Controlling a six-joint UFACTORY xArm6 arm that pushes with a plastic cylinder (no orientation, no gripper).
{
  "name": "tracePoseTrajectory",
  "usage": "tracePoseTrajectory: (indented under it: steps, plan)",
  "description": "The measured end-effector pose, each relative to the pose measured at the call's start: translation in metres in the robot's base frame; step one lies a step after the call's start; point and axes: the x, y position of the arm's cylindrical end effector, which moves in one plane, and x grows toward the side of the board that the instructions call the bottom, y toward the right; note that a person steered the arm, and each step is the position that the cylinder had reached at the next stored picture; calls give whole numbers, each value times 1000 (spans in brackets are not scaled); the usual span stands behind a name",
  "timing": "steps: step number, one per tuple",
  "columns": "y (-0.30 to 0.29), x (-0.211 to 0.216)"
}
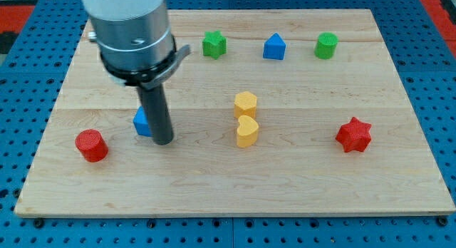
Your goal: Move the cube towards the left
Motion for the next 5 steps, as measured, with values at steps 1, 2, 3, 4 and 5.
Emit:
tracePoseTrajectory:
  steps: [1,2,3,4,5]
  plan:
    - [-20,5]
    - [-22,5]
    - [-39,5]
    - [-55,4]
    - [-55,3]
